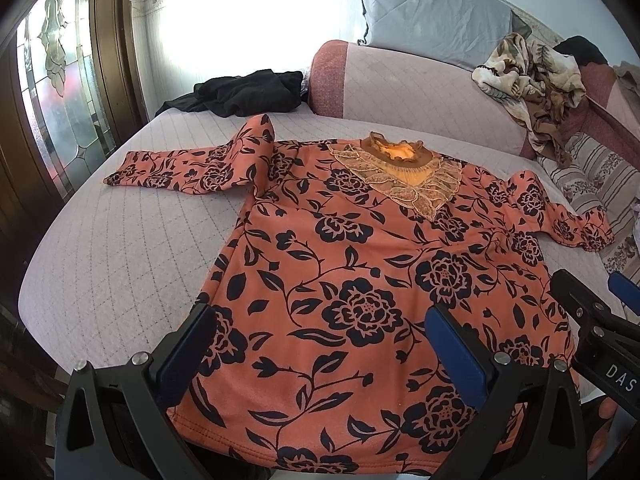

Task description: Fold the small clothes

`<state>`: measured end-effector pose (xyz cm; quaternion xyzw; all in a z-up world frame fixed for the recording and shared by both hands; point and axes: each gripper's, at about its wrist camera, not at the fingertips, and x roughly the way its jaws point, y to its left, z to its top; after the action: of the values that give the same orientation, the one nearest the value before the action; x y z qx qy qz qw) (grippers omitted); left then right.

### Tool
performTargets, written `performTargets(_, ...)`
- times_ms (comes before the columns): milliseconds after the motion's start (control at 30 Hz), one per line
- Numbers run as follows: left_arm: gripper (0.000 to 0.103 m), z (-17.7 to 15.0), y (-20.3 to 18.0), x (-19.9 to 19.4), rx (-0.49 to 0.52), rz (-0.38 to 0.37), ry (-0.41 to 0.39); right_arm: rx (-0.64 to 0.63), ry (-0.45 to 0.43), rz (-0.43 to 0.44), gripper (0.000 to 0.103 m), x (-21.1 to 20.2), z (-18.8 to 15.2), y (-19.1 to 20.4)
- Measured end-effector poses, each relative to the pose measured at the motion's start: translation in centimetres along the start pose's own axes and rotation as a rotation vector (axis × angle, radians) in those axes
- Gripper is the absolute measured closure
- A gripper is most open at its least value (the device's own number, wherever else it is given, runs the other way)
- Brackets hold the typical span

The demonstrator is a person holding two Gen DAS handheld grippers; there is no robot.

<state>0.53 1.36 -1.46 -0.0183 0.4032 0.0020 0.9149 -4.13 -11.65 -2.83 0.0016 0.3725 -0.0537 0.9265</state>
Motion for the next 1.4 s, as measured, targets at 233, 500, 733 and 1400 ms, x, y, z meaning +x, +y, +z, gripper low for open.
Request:
performTargets(233,0.0,-0.11,0.04,-0.03,-0.001,0.0,0.002,0.002,0.003,-0.001,0.0,0.06,-0.13,-0.04)
performTargets(500,0.0,0.02,0.25,0.12,-0.01,0.001,0.006,-0.004,0.006,-0.003,0.0,0.13,-0.05,0.37)
performTargets(733,0.0,0.06,-0.03,0.19,-0.004,0.002,0.006,-0.001,0.003,0.0,0.0,0.1,-0.12,0.36)
performTargets(1400,0.0,0.12,-0.16,0.45,0.002,0.002,0.007,0.006,0.013,-0.006,0.0,0.55,-0.34,0.09)
